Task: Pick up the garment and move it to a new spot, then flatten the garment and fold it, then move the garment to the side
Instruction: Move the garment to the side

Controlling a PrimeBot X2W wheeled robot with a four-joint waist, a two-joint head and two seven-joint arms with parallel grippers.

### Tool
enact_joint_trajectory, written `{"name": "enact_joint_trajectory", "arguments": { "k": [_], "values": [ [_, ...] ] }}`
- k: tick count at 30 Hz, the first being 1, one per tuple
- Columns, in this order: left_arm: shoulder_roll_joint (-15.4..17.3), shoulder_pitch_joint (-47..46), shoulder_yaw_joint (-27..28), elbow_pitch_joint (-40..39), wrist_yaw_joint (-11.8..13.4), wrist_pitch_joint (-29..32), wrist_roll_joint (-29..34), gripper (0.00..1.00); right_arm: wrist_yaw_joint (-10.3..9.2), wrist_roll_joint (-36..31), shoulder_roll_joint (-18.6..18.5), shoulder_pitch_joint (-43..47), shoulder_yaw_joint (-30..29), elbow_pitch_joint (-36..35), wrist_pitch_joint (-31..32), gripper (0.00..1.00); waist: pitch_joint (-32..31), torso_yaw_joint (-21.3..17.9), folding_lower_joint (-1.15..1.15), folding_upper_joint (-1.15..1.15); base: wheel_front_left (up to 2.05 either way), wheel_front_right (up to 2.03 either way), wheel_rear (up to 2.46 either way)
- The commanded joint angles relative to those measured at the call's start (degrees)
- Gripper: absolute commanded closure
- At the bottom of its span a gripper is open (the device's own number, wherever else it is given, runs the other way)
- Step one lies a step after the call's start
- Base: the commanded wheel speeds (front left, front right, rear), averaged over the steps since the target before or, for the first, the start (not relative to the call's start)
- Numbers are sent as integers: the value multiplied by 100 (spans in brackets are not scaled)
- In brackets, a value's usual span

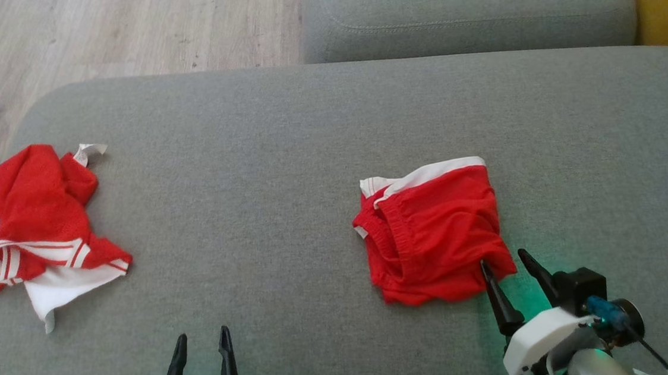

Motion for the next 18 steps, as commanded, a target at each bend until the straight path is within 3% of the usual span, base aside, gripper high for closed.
{"name": "enact_joint_trajectory", "arguments": {
  "k": [1, 2, 4, 5, 6, 7, 18],
  "values": [
    [9, -299, 134, -142, -23, -30, -6, 0, -3, -31, -23, -264, 148, -111, -62, 4, 19, 28, -1, 0, 0, 0, 0],
    [9, -299, 139, -146, -27, -30, -8, 0, -3, -25, -23, -262, 157, -98, -62, 13, 25, 37, -1, 0, 0, 0, 0],
    [9, -297, 151, -152, -36, -30, -12, 0, -3, -6, -23, -246, 179, -77, -62, 53, 39, 40, -1, 0, 0, 0, 0],
    [9, -295, 159, -158, -40, -30, -12, 0, -3, 3, -23, -246, 191, -73, -62, 62, 42, 39, -1, 0, 0, 0, 0],
    [9, -292, 165, -168, -47, -30, -7, 0, -3, 8, -23, -243, 201, -77, -62, 78, 42, 34, -1, 0, 0, 0, 0],
    [9, -289, 172, -185, -55, -30, -1, 0, -3, 31, -23, -230, 213, -66, -62, 100, 42, 27, -1, 0, 0, 0, 0],
    [9, -283, 172, -228, -130, -30, 16, 0, -3, 283, -23, 441, 172, -622, -62, 100, 31, -121, -1, 0, 0, 0, 0]
  ]
}}
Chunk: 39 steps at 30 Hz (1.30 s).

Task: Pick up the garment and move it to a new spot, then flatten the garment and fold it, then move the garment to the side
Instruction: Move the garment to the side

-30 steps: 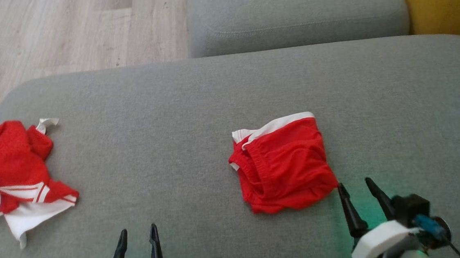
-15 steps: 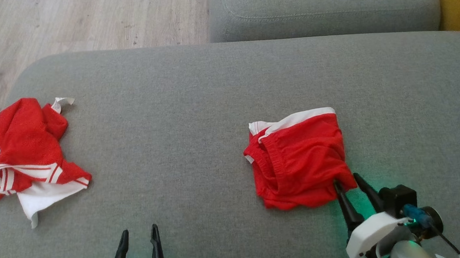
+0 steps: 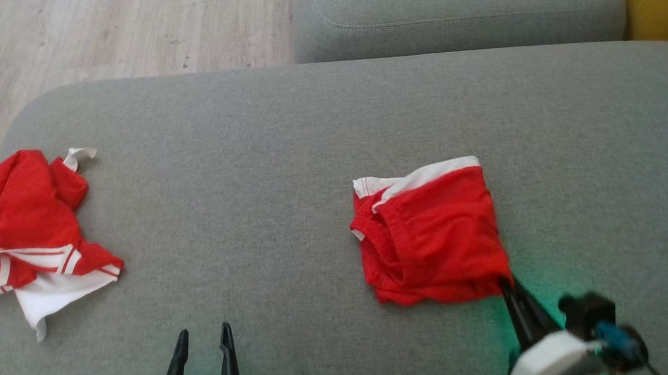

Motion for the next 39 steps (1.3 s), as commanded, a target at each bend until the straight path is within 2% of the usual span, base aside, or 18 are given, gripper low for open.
{"name": "enact_joint_trajectory", "arguments": {
  "k": [1, 9, 10, 11, 12, 17, 22, 26, 33, 39],
  "values": [
    [9, -261, 141, -158, -26, -30, 10, 0, -3, 3, -23, 129, 131, -150, -62, 100, 3, -42, 0, 0, 0, 0, 0],
    [9, -273, 136, -139, -37, -30, -12, 0, -3, 83, -23, 430, 189, -64, -62, 100, 31, -200, 0, 0, 0, 0, 0],
    [9, -282, 135, -141, -37, -30, -16, 0, -3, 109, -23, 420, 184, -49, -62, 82, 30, -216, 0, 0, 0, 0, 0],
    [9, -288, 135, -144, -35, -30, -18, 0, -3, 148, -23, 409, 184, -43, -62, 15, 25, -234, 0, 0, 0, 0, 0],
    [9, -292, 139, -146, -31, -30, -19, 0, -3, 190, -23, 399, 186, -42, -62, 0, 19, -251, 0, 0, 0, 0, 0],
    [9, -303, 182, -171, -15, -30, -18, 0, -3, 256, -23, 376, 183, -274, -62, 0, -19, -311, 0, 0, 0, 0, 0],
    [9, -327, 369, -357, 69, -30, 99, 0, -3, 371, -23, 434, -22, -1207, -62, 0, -99, -427, 0, 0, 0, 0, 0],
    [9, -393, 491, -429, 58, -30, 275, 0, -3, 410, -23, 313, -220, -1544, -62, 0, -167, -502, 0, 0, 0, 0, 0],
    [9, -408, 561, -440, 60, -30, 627, 0, -3, 372, -23, 34, -468, -1449, -62, 0, -300, -568, 0, 0, 0, 0, 0],
    [9, -322, 539, -398, 124, -30, 646, 0, -3, 375, -23, -109, -474, -1183, -62, 0, -334, -593, 0, 0, 0, 0, 0]
  ]
}}
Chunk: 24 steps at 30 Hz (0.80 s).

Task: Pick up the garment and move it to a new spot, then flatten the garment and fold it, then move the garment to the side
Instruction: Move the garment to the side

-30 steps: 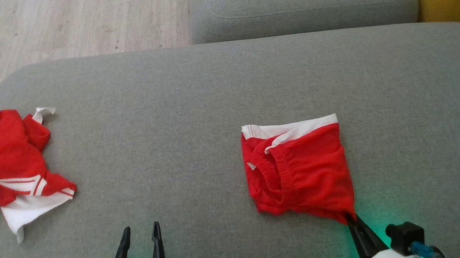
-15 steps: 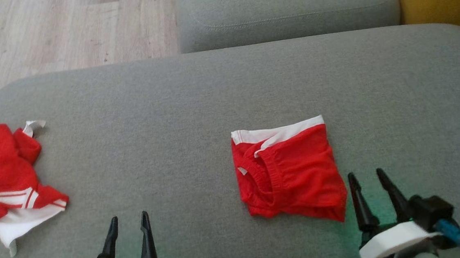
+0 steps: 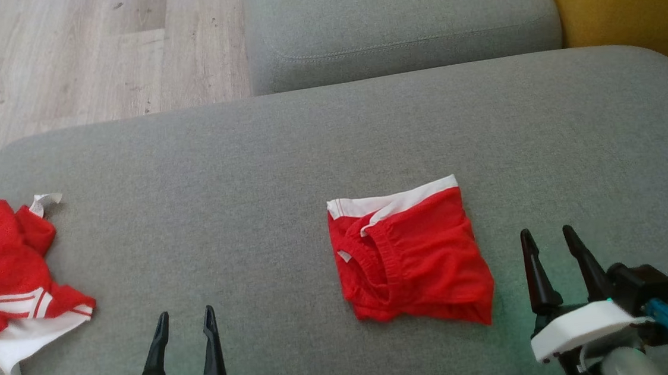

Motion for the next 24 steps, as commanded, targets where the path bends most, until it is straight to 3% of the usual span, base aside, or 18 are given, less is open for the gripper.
{"name": "enact_joint_trajectory", "arguments": {
  "k": [1, 10, 24],
  "values": [
    [10, -210, 157, -157, 58, -30, -6, 0, -3, -12, -26, -313, 165, -105, -62, 0, 8, 8, 0, 0, 0, 0, 0],
    [10, -256, 22, -89, 52, -30, -136, 0, -3, 92, -26, -755, 533, 619, -62, 0, 268, 120, 0, 0, 0, 0, 0],
    [10, -588, -297, 26, -28, -30, -201, 0, -3, 209, -26, -2133, 878, 3114, -62, 0, 974, 521, 0, 0, 0, 0, 0]
  ]
}}
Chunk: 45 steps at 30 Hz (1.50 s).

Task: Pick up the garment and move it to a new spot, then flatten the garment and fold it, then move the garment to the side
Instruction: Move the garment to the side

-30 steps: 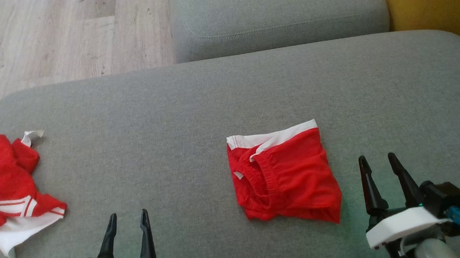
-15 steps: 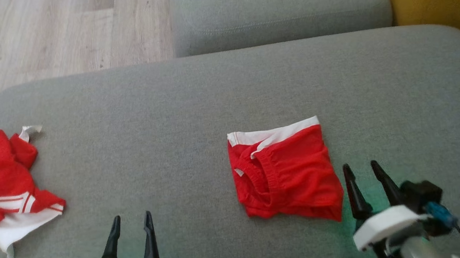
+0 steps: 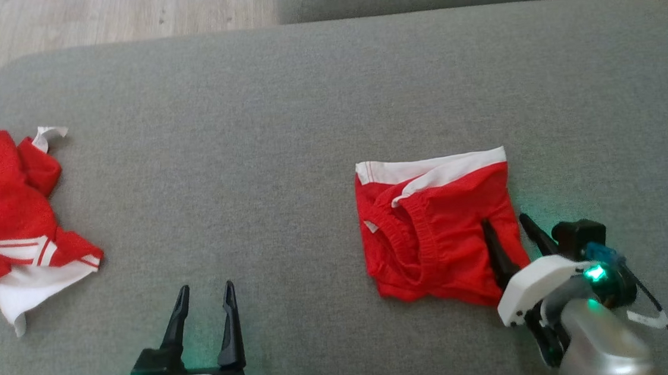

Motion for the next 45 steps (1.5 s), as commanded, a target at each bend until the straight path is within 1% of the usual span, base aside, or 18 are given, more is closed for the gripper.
{"name": "enact_joint_trajectory", "arguments": {
  "k": [1, 2, 3, 4, 8, 12, 14, 16, 22, 25, 28, 31, 34, 39, 42, 45],
  "values": [
    [11, -188, 118, -135, -13, -30, -41, 0, -4, 24, 1, -165, 204, -3, -29, 0, 84, 70, -1, 0, 0, 0, 0],
    [11, -199, 112, -130, -10, -30, -41, 0, -4, 98, 1, -203, 232, 111, -29, 2, 101, 73, -1, 0, 0, 0, 0],
    [11, -204, 109, -124, -7, -30, -41, 0, -4, 160, 1, -237, 264, 173, -29, 55, 114, 69, -1, 0, 0, 0, 0],
    [11, -205, 110, -117, -8, -30, -35, 0, -4, 171, 1, -258, 319, 217, -29, 100, 122, 55, -1, 0, 0, 0, 0],
    [11, -182, 156, -107, -26, -30, -25, 0, -4, 165, 1, -279, 279, 105, -29, 100, 76, -117, -1, 0, 0, 0, 0],
    [11, -174, 175, -125, -78, -30, -7, 0, -4, -39, 0, -210, -10, -250, -29, 100, -20, -494, -1, 0, 0, 0, 0],
    [11, -191, 137, -139, -106, -30, -15, 0, -4, -115, 0, -154, -144, -384, -29, 100, -54, -754, -1, 0, 0, 0, 0],
    [11, -227, 66, -162, -135, -30, -34, 0, -4, -187, 0, -124, -142, -487, -29, 100, -55, -1074, -1, 0, 0, 0, 0],
    [11, -447, -268, -189, -231, -30, -115, 0, -4, -159, 0, -72, 24, -723, -29, 100, 88, -2135, -1, 0, 0, 0, 0],
    [11, -581, -344, -227, -218, -30, -123, 0, -4, -65, 0, -92, 147, -818, -29, 100, 222, -2654, -1, 0, 0, 0, 0],
    [11, -703, -405, -209, -240, -30, -85, 0, -4, 8, 0, -129, 223, -907, -29, 100, 333, -3037, -1, 0, 0, 0, 0],
    [11, -778, -420, -187, -275, -30, -29, 0, -4, 70, 0, -157, 300, -1023, -29, 100, 422, -3304, -1, 0, 0, 0, 0],
    [11, -821, -439, -151, -310, -30, 39, 0, -4, 105, 0, -184, 349, -1109, -29, 100, 485, -3424, -1, 0, 0, 0, 0],
    [11, -875, -391, -118, -316, -30, 81, 0, -4, -64, 0, -292, 295, -1112, -29, 100, 570, -3402, -1, 0, 0, 0, 0],
    [11, -915, -338, -109, -323, -30, 149, 0, -4, -275, -69, -510, 179, -1084, -29, 100, 669, -3231, -1, 0, 0, 0, 0],
    [11, -928, -289, -90, -353, -30, 231, 0, -4, -503, -295, -872, 66, -1015, -29, 100, 784, -3024, -1, 0, 0, 0, 0]
  ]
}}
